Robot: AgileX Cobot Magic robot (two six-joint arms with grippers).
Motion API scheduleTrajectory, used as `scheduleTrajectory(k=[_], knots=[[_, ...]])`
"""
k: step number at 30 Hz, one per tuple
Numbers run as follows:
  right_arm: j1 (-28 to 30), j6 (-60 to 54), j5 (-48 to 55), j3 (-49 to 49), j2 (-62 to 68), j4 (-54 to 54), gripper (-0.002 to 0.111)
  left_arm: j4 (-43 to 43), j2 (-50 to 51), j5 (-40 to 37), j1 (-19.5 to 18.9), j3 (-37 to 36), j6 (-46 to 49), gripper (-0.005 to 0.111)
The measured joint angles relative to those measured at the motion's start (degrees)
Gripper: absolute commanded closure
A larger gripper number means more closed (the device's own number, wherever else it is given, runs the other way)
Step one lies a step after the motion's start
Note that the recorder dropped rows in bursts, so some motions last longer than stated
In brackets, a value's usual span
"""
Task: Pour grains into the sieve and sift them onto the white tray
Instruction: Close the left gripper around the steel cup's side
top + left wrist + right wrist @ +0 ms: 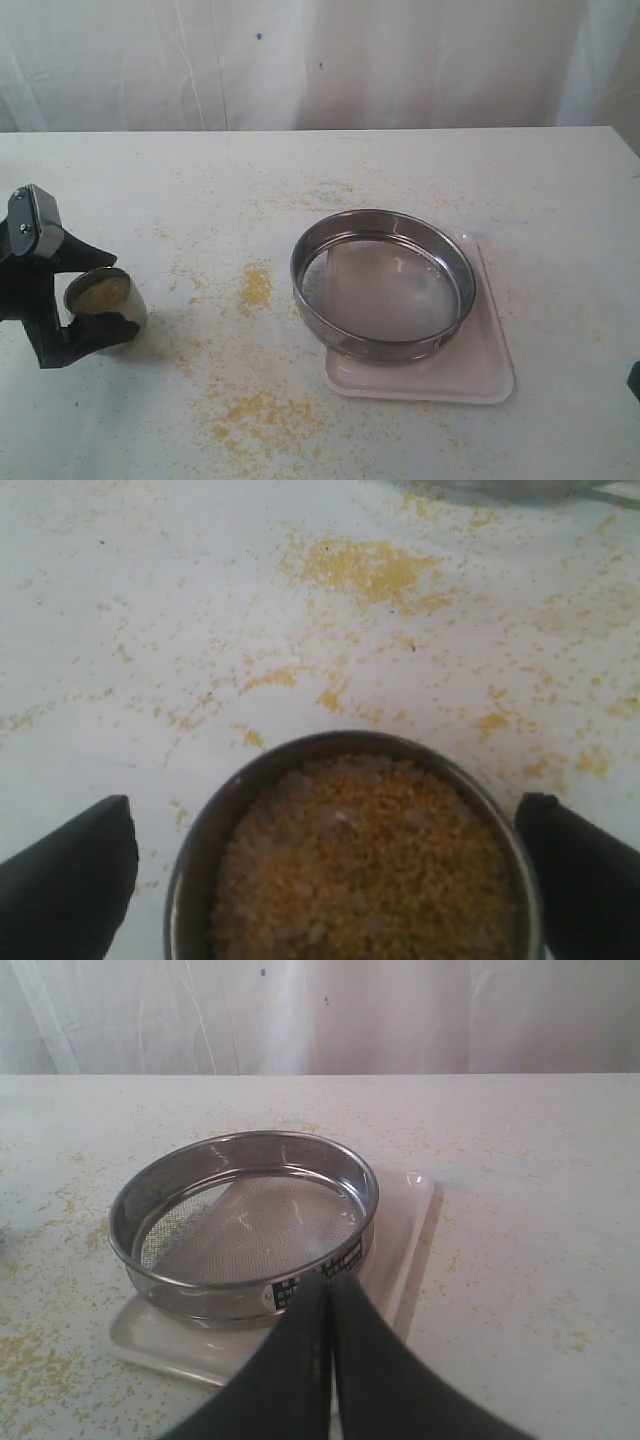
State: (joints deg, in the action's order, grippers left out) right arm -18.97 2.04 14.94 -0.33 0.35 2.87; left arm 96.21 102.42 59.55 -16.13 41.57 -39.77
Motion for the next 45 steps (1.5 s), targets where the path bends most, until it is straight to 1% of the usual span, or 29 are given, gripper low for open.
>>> scheduleTrajectory(k=[9, 12, 20, 26, 32, 45], knots=[[0.00, 0.00, 0.00, 0.00, 0.00, 0.00, 0.108, -0.75, 2.33, -1.14, 0.00, 0.00, 1.05, 0.002], [0.00, 0.00, 0.00, 0.00, 0.00, 0.00, 0.108, -1.39, 3.18, -2.64, 0.00, 0.00, 1.05, 0.002], [0.00, 0.00, 0.00, 0.00, 0.00, 0.00, 0.108, -6.14, 6.35, -4.05, 0.00, 0.00, 3.07, 0.002], [0.00, 0.00, 0.00, 0.00, 0.00, 0.00, 0.108, -9.71, 7.38, -3.58, 0.00, 0.00, 3.62, 0.002], [0.00, 0.00, 0.00, 0.00, 0.00, 0.00, 0.108, -16.43, 8.77, -3.58, 0.00, 0.00, 3.99, 0.002], [0.00, 0.10, 0.00, 0.00, 0.00, 0.00, 0.108, -23.51, 12.26, 1.41, 0.00, 0.00, 10.06, 0.002]])
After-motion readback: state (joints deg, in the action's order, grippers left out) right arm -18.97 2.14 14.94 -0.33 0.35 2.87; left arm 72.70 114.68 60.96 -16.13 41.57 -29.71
